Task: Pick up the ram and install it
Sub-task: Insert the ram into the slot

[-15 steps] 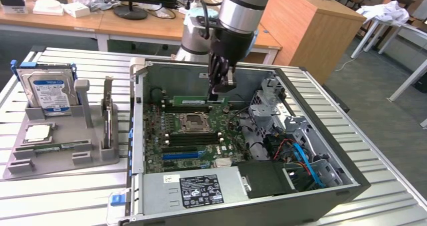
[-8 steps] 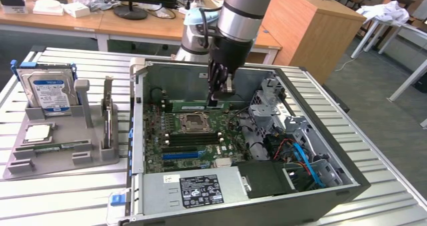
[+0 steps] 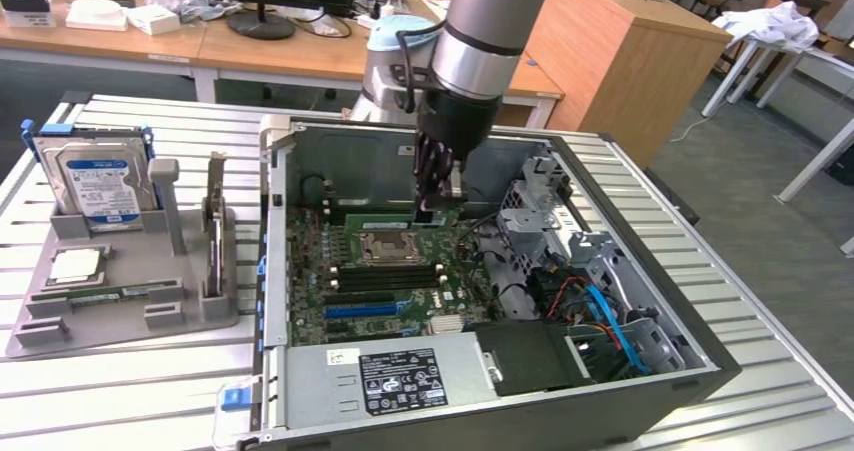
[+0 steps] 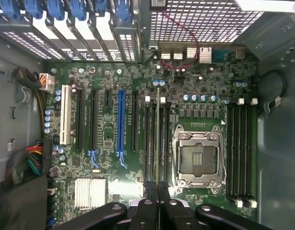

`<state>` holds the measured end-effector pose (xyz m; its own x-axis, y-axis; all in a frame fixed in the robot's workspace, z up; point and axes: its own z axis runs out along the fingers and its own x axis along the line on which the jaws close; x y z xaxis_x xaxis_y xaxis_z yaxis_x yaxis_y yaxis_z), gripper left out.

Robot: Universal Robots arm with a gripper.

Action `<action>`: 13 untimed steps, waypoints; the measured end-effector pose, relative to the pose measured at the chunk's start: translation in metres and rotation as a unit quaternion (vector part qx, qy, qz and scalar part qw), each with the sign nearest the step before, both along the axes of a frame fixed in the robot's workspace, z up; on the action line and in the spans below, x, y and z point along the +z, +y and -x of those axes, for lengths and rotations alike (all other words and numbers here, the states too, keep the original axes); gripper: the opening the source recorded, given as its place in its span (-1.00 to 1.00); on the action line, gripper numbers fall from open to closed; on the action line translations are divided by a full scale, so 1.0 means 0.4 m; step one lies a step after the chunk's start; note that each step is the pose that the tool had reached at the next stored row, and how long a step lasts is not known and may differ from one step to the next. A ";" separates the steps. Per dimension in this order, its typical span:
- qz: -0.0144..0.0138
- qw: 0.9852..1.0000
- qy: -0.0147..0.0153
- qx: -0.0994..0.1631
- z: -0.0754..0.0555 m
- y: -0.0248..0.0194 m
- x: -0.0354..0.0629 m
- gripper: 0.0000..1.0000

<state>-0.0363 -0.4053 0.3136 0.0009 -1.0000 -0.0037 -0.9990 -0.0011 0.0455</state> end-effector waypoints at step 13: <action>0.002 1.000 0.000 0.001 -0.004 -0.005 -0.059 -0.76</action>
<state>-0.0346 -0.4074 0.2900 0.0029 -1.0000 0.0004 -0.9990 -0.0029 0.0456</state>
